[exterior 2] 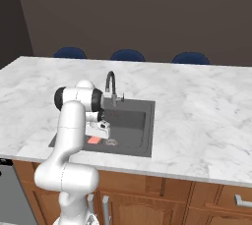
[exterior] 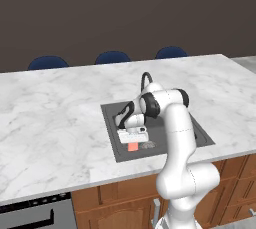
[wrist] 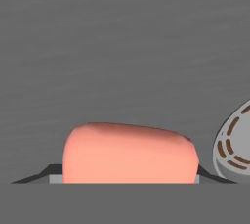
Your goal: Pick up the bar soap and bar soap from the sink, and place them back in the cabinet, and close the cabinet doors.
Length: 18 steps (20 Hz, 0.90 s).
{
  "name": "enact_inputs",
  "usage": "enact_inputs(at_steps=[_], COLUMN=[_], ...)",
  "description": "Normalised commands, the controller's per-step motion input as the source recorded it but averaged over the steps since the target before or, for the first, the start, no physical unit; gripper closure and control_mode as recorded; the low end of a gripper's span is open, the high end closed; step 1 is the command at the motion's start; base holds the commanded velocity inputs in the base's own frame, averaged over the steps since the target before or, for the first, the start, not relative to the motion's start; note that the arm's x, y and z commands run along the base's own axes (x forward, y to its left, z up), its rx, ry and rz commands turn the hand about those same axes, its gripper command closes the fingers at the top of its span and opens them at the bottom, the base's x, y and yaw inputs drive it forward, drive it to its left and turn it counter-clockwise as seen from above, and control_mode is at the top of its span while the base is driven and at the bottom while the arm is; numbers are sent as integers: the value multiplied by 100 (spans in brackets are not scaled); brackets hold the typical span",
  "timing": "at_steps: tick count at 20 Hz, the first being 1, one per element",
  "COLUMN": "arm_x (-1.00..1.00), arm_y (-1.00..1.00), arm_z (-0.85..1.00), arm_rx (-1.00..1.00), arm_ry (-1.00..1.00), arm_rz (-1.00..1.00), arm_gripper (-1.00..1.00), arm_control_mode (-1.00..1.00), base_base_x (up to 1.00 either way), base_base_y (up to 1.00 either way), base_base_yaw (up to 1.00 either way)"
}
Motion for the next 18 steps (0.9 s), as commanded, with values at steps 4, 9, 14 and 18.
enact_inputs(at_steps=[4,9,14,18], arm_x=[-16,-22,-30,-31], arm_y=[-4,-8,-9,-2], arm_z=[11,30,39,47], arm_rx=[0,0,0,0], arm_ry=[-8,-15,-15,-14], arm_rz=[0,0,0,0], arm_gripper=[100,100,100,100], arm_control_mode=[-100,-100,-100,-100], base_base_x=[0,0,0,0], base_base_y=[0,0,0,0], base_base_yaw=[0,0,0,0])
